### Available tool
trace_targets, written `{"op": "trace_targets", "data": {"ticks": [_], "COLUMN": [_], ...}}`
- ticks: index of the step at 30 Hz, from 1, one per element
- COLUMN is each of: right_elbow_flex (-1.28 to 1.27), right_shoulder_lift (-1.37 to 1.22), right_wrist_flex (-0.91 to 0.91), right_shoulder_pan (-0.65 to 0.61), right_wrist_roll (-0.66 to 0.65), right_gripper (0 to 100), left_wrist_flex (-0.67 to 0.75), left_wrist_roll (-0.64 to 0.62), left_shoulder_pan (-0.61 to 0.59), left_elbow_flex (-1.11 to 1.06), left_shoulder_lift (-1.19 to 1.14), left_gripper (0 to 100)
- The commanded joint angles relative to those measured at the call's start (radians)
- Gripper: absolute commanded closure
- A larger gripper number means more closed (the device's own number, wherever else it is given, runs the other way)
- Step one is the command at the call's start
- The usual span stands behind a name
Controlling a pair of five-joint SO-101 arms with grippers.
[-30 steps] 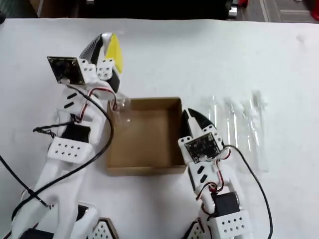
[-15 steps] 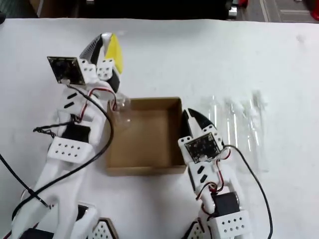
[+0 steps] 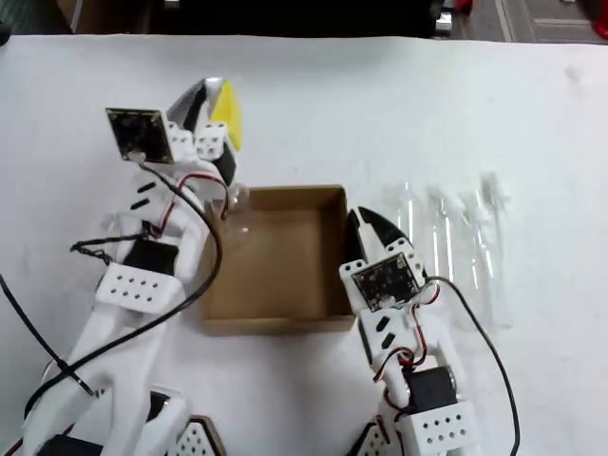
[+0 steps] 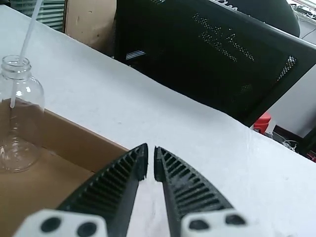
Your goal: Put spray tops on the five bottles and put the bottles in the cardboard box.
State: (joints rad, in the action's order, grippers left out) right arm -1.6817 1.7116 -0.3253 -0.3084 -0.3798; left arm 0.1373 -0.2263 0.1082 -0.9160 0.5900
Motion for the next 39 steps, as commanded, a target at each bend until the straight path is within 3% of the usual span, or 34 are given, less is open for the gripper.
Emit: {"op": "trace_targets", "data": {"ticks": [1, 5, 19, 24, 29, 39], "right_elbow_flex": [-0.014, -0.014, -0.014, -0.014, -0.014, -0.014], "right_shoulder_lift": [0.001, 0.001, 0.001, 0.001, 0.001, 0.001], "right_wrist_flex": [0.022, 0.022, 0.022, 0.022, 0.022, 0.022], "right_shoulder_pan": [-0.007, -0.007, -0.007, -0.007, -0.007, -0.007], "right_wrist_roll": [-0.011, -0.011, -0.011, -0.011, -0.011, -0.011], "right_gripper": [98.4, 98.4, 98.4, 98.4, 98.4, 98.4], "left_wrist_flex": [0.002, 0.008, 0.008, -0.003, -0.054, -0.244], "left_wrist_roll": [0.064, 0.138, 0.135, 0.133, 0.054, 0.046], "left_shoulder_pan": [0.027, 0.028, 0.028, 0.025, 0.024, -0.036], "left_elbow_flex": [0.008, -0.034, -0.086, -0.091, -0.080, -0.015], "left_shoulder_lift": [-0.005, 0.002, 0.002, 0.002, 0.004, 0.139], "left_gripper": [98, 98, 97, 86, 85, 85]}}
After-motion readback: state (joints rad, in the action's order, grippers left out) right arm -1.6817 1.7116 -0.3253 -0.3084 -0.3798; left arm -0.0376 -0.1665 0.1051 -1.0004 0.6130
